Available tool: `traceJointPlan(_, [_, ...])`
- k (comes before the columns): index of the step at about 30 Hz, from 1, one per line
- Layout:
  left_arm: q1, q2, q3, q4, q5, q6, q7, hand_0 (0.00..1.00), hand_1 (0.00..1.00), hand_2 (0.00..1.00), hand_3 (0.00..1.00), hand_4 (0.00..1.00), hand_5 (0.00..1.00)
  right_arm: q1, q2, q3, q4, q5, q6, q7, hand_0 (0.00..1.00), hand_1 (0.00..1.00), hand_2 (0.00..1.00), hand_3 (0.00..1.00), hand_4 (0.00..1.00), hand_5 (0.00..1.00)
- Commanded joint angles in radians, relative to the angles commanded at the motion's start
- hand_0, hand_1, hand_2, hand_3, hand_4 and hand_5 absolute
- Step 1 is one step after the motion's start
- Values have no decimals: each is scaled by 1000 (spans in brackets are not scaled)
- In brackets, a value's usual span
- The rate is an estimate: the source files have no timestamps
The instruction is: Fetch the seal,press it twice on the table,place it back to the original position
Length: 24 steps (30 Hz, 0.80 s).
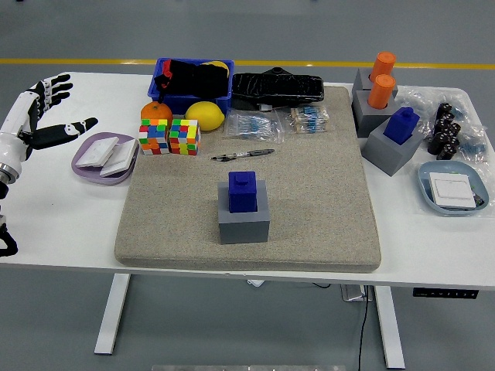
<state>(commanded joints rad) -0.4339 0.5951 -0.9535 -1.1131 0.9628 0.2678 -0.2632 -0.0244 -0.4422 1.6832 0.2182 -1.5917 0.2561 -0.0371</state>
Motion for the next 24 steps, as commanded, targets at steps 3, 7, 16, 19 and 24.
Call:
traceJointPlan(3, [-1, 1, -1, -1, 1, 0, 1, 887, 864, 865, 882, 936, 139, 1, 2, 4, 0, -2, 0, -1, 787, 698, 672, 643, 814, 457])
traceJointPlan(7, [-3, 2, -3, -2, 1, 0, 1, 887, 864, 865, 882, 936, 139, 3, 4, 5, 0, -4, 0, -2, 787, 698, 672, 643, 814, 457])
traceJointPlan(16, [-1, 1, -9, -1, 1, -2, 2, 887, 865, 865, 882, 933, 137, 8, 3, 3, 0, -2, -2, -2, 787, 698, 672, 643, 814, 457])
traceJointPlan(19, [-2, 0, -7, -1, 1, -2, 4, 887, 865, 865, 882, 933, 137, 9, 7, 3, 1, -1, -2, -3, 787, 698, 672, 643, 814, 457])
traceJointPlan(24, [-3, 1, -3, -1, 1, -3, 6, 885, 865, 865, 882, 933, 137, 10, 9, 8, 0, -4, -3, -4, 787, 698, 672, 643, 814, 457])
